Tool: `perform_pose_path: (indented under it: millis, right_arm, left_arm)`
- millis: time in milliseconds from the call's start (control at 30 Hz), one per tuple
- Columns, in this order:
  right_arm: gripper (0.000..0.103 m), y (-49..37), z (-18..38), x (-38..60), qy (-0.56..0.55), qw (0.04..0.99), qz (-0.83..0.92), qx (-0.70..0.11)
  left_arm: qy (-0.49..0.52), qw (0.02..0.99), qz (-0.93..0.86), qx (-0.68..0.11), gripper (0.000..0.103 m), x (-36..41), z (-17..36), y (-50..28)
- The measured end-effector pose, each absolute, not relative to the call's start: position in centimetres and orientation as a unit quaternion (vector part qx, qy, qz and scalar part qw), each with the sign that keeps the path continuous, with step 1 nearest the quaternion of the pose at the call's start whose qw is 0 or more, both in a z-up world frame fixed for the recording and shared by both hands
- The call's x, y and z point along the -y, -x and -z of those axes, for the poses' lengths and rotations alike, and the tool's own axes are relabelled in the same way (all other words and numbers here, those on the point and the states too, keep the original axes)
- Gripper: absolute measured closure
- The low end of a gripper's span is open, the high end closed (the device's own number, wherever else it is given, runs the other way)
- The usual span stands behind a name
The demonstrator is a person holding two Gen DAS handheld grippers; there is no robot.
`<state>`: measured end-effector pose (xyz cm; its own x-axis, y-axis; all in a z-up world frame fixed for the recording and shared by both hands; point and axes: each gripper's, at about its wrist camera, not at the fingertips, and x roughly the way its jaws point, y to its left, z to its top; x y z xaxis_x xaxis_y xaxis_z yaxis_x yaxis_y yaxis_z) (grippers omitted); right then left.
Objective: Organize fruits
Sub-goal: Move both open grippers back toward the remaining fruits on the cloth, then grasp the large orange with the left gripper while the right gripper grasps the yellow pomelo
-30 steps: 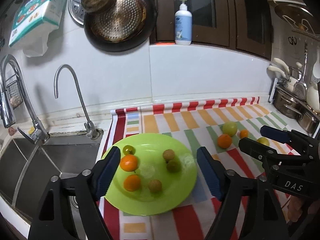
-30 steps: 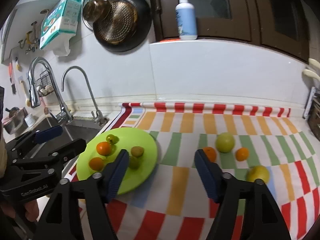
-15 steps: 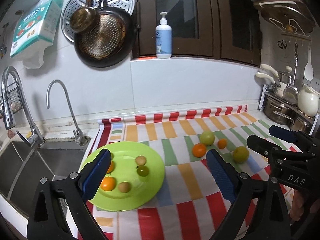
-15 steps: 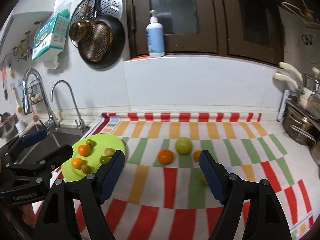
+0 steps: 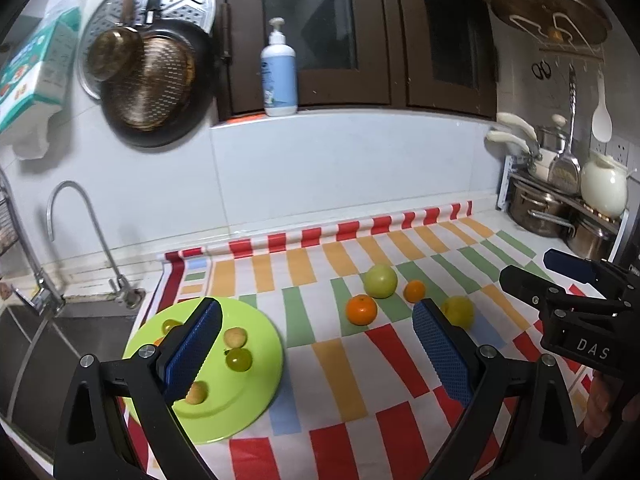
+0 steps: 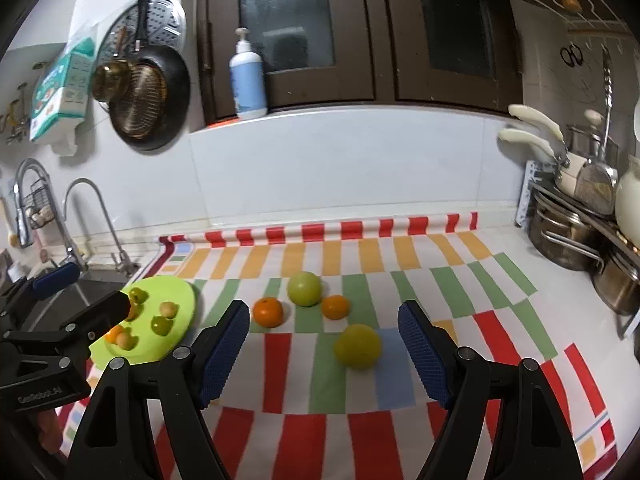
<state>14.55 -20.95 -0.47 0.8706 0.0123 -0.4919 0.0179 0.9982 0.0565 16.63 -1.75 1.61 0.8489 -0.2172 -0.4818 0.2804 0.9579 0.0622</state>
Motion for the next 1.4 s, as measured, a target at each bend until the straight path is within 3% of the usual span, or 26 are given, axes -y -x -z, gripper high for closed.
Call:
perform_pose_path:
  millis: [467, 800, 1100, 1400]
  right_arm:
    - [0.026, -19.2, 4.9, 23.2, -0.06, 0.945, 0.028, -0.32]
    - [0.027, -22.3, 9.2, 23.9, -0.078, 0.922, 0.026, -0.378]
    - [0.037, -24.0, 11.4, 23.9, -0.093, 0.909, 0.014, -0.406]
    - [0.049, -24.8, 11.9, 24.6, -0.1, 0.905, 0.01, -0.413]
  left_arm:
    - [-0.091, 0.936, 0.163, -0.3, 0.006, 4.4, 2.9, -23.1]
    - [-0.101, 0.913, 0.184, -0.35, 0.02, 6.3, 7.0, -27.1]
    - [-0.105, 0.899, 0.2, -0.375, 0.03, 7.9, 9.4, -29.8]
    - [-0.12, 0.887, 0.221, -0.387, 0.049, 10.0, 10.5, -31.3]
